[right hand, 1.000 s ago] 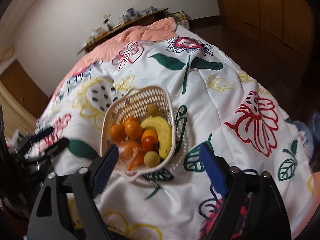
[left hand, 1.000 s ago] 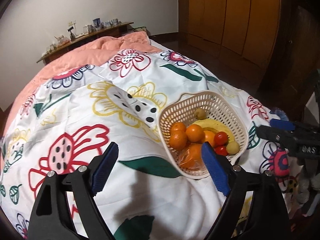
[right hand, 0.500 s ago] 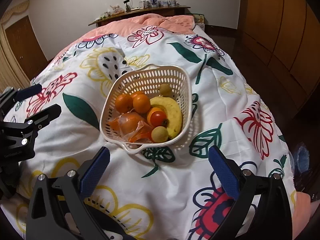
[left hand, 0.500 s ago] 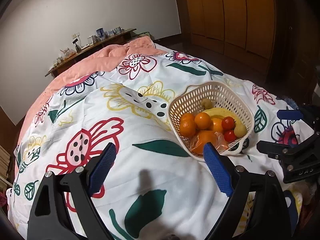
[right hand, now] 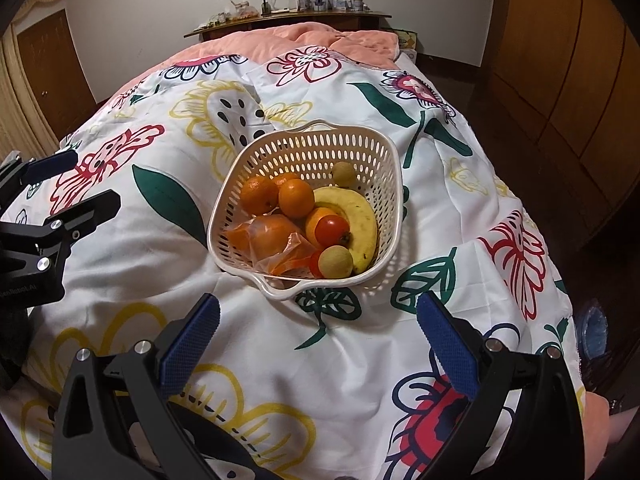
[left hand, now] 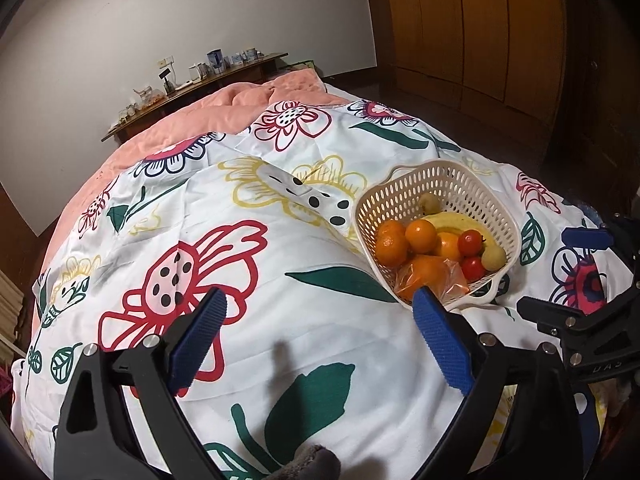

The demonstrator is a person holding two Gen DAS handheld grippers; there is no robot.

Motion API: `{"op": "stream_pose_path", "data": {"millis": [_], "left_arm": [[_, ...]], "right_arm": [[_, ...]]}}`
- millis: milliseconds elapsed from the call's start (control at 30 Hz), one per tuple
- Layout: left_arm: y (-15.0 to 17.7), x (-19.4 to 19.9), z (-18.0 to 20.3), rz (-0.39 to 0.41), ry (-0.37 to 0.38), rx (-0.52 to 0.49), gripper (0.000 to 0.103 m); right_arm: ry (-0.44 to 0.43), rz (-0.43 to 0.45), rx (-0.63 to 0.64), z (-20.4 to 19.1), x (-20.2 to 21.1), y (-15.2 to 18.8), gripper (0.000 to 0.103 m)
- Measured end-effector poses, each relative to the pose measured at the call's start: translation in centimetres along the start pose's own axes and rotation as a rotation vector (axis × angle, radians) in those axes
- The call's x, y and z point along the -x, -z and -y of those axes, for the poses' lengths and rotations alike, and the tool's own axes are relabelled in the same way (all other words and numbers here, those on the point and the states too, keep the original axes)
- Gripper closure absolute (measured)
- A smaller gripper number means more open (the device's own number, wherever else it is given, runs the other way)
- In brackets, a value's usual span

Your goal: Organize fruits

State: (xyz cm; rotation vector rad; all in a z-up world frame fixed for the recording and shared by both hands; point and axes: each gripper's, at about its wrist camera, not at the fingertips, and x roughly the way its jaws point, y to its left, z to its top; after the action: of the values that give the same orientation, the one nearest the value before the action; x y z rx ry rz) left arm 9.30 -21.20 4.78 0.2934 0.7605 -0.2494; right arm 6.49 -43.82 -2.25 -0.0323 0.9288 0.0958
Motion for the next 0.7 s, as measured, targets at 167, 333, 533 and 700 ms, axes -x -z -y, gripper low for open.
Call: {"op": "stream_pose_path", "data": {"millis": [167,333,533,700], "left_arm": [[0.1,0.0,0.2,0.004,-0.022,-0.013,0.004],[0.1,0.2,0.5,0.014,-0.032,-0.025,0.004],[0.1,0.1,0.4,0.011,-0.041,-0.020,0.004],[0.2,0.1,0.8,0.014,-0.058,-0.043,0.003]], "right_arm": [[-0.003,-0.007,0.026,-0.8,-0.2,0.2,0.005],[0.000,-0.005,0.042,-1.2,-0.1,0.1,0.005],[-0.001,-0.003,0.042,-1.3,0.0,0.1,0.005],[0.003,-0.006,0.048,-1.4,-0.2,0.1,0.005]]}}
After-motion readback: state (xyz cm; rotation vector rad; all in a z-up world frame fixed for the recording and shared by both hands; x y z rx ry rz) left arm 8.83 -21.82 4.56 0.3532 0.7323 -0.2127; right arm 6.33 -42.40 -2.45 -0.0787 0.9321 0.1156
